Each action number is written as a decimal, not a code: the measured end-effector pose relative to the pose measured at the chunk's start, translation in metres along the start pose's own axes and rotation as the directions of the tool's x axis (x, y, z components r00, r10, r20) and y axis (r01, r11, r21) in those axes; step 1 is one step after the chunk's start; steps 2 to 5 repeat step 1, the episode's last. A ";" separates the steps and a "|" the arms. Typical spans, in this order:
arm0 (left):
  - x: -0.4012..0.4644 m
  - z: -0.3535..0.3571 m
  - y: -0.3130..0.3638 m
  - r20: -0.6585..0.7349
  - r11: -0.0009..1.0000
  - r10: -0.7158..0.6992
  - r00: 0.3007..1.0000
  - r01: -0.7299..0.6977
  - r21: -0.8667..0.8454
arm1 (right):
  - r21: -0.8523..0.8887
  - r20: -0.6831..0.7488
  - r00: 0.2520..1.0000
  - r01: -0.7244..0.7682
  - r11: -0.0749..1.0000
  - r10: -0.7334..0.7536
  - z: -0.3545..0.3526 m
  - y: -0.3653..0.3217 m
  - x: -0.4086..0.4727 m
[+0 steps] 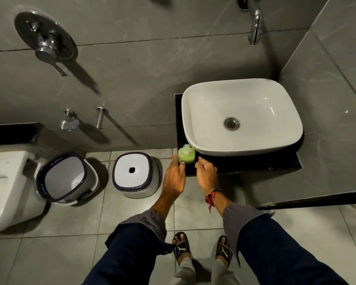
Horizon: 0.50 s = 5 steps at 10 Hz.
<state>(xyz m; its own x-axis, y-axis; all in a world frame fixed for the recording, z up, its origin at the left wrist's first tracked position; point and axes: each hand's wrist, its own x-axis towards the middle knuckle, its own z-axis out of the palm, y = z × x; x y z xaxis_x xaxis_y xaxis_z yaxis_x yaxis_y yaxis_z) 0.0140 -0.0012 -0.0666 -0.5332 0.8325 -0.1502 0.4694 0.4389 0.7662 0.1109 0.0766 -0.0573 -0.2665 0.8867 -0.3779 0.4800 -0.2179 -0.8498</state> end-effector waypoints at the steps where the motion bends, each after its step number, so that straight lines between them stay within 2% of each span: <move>1: 0.004 -0.018 -0.001 -0.060 0.977 0.145 0.988 -0.134 0.165 | -0.177 -0.171 0.949 0.235 0.956 -0.265 -0.015 -0.013 -0.008; 5: 0.004 -0.018 -0.001 -0.060 0.977 0.145 0.988 -0.134 0.165 | -0.177 -0.171 0.949 0.235 0.956 -0.265 -0.015 -0.013 -0.008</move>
